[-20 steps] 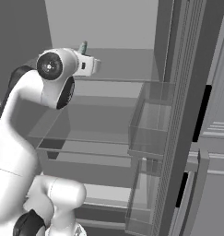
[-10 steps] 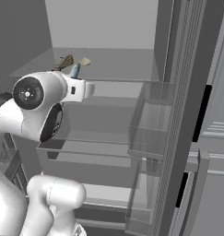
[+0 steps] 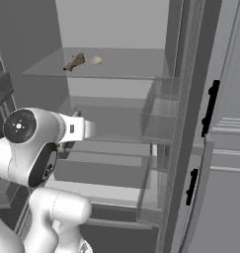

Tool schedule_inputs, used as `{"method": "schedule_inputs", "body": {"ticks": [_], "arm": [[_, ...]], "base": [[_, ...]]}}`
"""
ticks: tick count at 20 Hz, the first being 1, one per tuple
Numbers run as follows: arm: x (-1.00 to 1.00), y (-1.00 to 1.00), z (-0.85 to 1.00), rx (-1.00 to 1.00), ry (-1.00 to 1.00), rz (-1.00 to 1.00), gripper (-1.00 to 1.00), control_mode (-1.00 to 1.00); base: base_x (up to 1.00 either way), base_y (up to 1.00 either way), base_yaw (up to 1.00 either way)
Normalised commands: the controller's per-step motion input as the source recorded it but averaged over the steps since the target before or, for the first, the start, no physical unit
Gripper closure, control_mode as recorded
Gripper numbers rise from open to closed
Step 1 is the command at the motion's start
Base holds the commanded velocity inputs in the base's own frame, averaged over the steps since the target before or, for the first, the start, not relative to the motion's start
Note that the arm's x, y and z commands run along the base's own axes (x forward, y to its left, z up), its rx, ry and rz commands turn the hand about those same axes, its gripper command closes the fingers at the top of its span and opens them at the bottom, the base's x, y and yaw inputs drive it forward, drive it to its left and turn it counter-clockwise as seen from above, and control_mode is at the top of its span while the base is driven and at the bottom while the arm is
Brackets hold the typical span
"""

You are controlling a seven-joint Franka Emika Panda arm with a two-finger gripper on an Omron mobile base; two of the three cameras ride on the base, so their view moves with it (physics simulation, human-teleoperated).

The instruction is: Place one garlic and one fish in each tupperware on the nearby counter, to pack two identical lunches.

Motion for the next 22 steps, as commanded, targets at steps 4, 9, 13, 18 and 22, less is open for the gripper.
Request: {"method": "schedule_inputs", "body": {"ticks": [4, 9, 13, 18, 22], "arm": [[0.0, 0.0, 0.0, 0.0, 0.0, 0.0, 1.0, 1.0], [0.0, 0.0, 0.0, 0.0, 0.0, 0.0, 1.0, 1.0], [0.0, 0.0, 0.0, 0.0, 0.0, 0.0, 1.0, 1.0], [0.0, 0.0, 0.0, 0.0, 0.0, 0.0, 1.0, 1.0], [0.0, 0.0, 0.0, 0.0, 0.0, 0.0, 1.0, 1.0]], "base": [[-1.0, -0.04, 0.0], [-1.0, -0.07, -0.15], [-1.0, 0.0, -0.41], [-0.35, 0.0, -0.87], [-0.02, 0.0, -0.99]]}}
